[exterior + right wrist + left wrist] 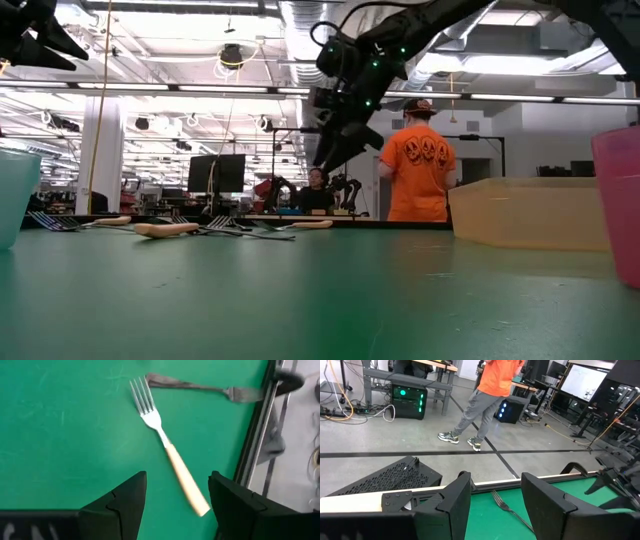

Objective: Sort silverware by color (type)
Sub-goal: Put the yellow fork into the blue bin

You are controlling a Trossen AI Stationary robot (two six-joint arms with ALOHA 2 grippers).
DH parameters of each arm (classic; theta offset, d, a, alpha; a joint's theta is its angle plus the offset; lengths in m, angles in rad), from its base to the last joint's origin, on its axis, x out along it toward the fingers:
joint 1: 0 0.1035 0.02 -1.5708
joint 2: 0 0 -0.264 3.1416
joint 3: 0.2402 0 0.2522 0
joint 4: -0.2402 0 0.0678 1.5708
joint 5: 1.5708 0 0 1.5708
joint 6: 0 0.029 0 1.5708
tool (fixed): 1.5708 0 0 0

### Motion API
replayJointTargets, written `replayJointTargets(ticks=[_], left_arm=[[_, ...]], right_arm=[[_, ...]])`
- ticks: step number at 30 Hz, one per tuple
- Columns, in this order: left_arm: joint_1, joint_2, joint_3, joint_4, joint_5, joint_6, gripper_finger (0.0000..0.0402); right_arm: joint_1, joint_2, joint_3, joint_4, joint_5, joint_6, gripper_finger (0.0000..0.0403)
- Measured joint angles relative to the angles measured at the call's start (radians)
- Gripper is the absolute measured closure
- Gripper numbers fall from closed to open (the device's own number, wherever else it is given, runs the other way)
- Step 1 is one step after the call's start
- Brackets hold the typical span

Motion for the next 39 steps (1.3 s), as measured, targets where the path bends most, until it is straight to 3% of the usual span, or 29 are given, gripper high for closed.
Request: replayJointTargets(ticks=[7,12,17,19,24,39], left_arm=[[0.000,0.000,0.000,0.004,-0.010,0.007,0.0243],[0.000,0.000,0.000,0.004,-0.016,0.010,0.0243],[0.000,0.000,0.000,0.005,-0.016,0.011,0.0243],[0.001,-0.001,0.000,0.004,-0.016,0.011,0.0243],[0.001,0.000,0.000,0.005,-0.014,0.012,0.0243],[0.001,0.000,0.000,0.005,-0.014,0.012,0.0243]], right_arm=[[-0.022,0.022,0.006,0.136,-0.030,-0.098,0.0177],[-0.037,0.107,0.090,0.118,-0.043,-0.148,0.0196],[-0.059,0.243,0.307,-0.104,-0.031,-0.189,0.0202],[-0.065,0.313,0.420,-0.273,-0.031,-0.205,0.0202],[-0.081,0.433,0.619,-0.390,-0.053,-0.178,0.0202],[-0.095,0.454,0.658,-0.499,-0.134,-0.144,0.0202]])
